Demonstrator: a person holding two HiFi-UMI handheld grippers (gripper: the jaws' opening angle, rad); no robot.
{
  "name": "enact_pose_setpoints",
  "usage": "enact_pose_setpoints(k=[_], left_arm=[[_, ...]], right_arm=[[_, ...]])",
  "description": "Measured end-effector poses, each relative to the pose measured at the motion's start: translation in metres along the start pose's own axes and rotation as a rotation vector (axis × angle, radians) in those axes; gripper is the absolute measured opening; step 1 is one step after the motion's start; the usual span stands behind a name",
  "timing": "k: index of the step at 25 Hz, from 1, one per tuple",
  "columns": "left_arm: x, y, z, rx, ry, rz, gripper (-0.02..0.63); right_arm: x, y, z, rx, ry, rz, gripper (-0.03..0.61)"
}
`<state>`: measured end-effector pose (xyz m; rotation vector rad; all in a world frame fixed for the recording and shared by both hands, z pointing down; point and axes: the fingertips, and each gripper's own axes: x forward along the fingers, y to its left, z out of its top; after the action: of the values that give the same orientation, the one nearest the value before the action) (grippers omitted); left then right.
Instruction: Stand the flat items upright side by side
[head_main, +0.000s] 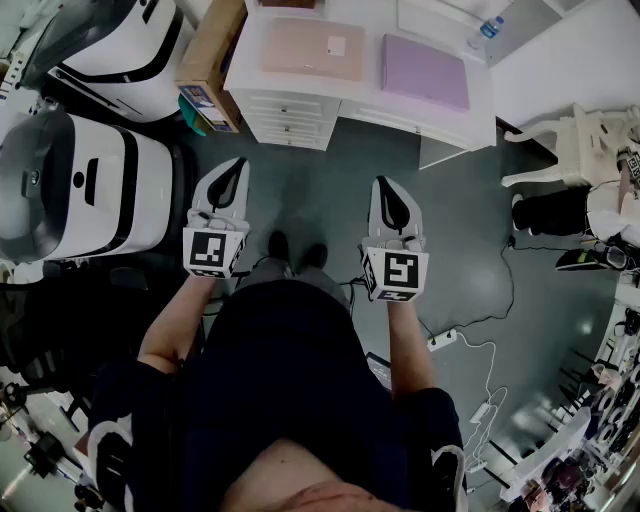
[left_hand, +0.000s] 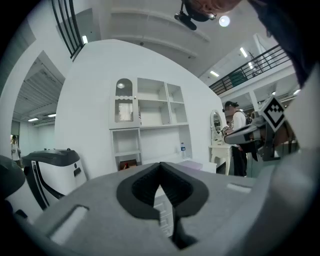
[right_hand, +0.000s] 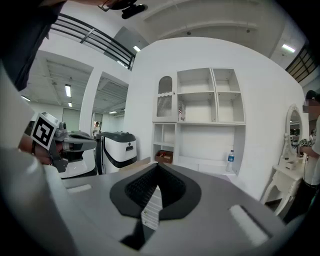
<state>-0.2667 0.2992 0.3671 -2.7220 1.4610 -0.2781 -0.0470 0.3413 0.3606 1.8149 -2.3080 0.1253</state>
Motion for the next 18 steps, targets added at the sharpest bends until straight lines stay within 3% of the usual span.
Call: enact_pose_setpoints(k=[18], left_arm=[[0.0095, -0.0018, -0.003, 0.003, 0.013, -0.003, 0.002]], right_arm=[[0.0037, -0.006, -0.0035, -0.002, 0.007, -0.003, -0.002]])
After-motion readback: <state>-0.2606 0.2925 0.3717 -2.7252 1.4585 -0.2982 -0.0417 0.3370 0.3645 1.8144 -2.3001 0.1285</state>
